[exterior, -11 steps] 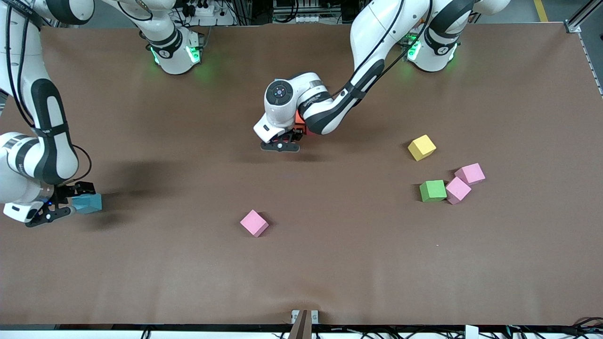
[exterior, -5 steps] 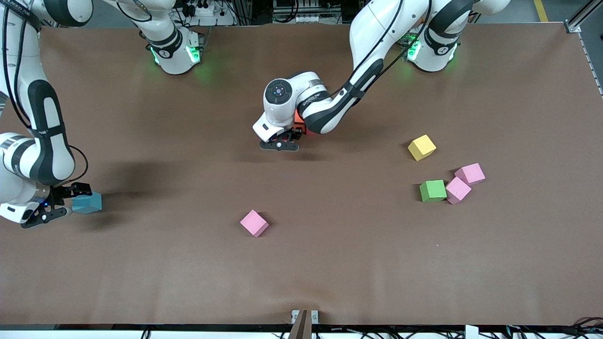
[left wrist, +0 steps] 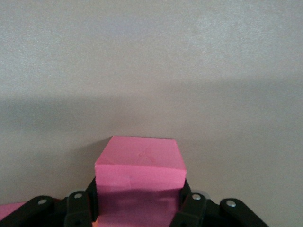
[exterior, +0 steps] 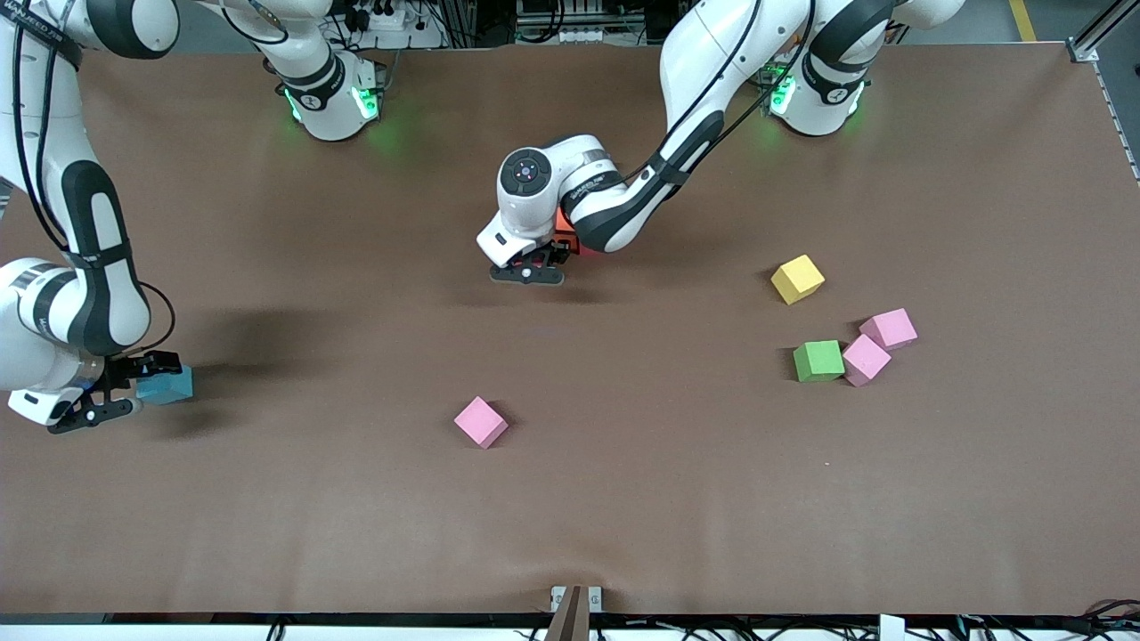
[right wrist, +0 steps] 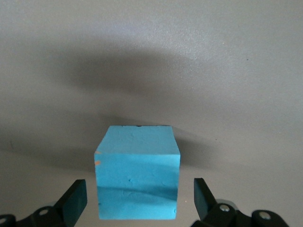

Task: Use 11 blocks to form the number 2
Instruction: 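Grasp the cyan block with the right gripper while the left gripper places pink, then lift the cyan block while the left gripper reaches the yellow block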

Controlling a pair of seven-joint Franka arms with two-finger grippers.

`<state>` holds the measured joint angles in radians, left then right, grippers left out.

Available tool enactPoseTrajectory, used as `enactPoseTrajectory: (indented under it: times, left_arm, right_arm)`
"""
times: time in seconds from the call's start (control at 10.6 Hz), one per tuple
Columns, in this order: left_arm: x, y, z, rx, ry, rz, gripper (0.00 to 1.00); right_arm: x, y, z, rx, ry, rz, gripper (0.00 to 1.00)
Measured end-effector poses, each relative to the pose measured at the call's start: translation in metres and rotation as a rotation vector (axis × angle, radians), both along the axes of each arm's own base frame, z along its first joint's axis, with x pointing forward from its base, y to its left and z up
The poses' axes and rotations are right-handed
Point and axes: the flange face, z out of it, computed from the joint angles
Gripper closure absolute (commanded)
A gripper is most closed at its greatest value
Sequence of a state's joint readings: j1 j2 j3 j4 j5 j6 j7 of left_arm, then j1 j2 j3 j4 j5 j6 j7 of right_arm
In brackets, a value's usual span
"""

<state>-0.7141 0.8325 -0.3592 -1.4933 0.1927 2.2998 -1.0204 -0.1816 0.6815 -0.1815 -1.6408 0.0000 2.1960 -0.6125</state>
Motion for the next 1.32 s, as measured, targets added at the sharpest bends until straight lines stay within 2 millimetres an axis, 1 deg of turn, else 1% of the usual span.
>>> enactPoseTrajectory:
  times: [0.47, 0.66, 0.75, 0.94, 1.04, 1.13, 1.23, 1.32]
  left_arm:
    - [-0.004, -0.003, -0.001, -0.001, 0.001, -0.005, 0.66]
    - [-0.009, -0.006, -0.001, -0.001, 0.001, -0.012, 0.65]
    - [-0.010, -0.007, -0.001, -0.001, 0.002, -0.014, 0.64]
    - [-0.011, -0.007, -0.001, -0.001, 0.002, -0.015, 0.62]
    - [-0.011, -0.007, -0.001, -0.001, 0.002, -0.015, 0.62]
    - [-0.011, -0.007, -0.001, -0.001, 0.002, -0.015, 0.59]
    - [-0.011, -0.007, -0.001, -0.001, 0.002, -0.015, 0.54]
    - [-0.011, -0.007, -0.002, -0.001, 0.002, -0.015, 0.22]
  right_arm:
    - [0.002, 0.002, -0.008, -0.009, -0.005, -0.046, 0.05]
    - [0.004, 0.002, -0.015, -0.017, -0.024, -0.043, 0.09]
    - [0.004, 0.002, -0.019, -0.018, -0.023, -0.041, 0.14]
    - [0.004, 0.004, -0.025, -0.018, -0.018, -0.037, 0.37]
    - [0.004, 0.005, -0.026, -0.018, -0.018, -0.035, 0.52]
    - [0.005, 0.006, -0.026, -0.018, -0.018, -0.034, 0.59]
    - [0.005, 0.005, -0.025, -0.018, -0.019, -0.034, 0.61]
    - [0.006, 0.006, -0.025, -0.018, -0.020, -0.033, 0.61]
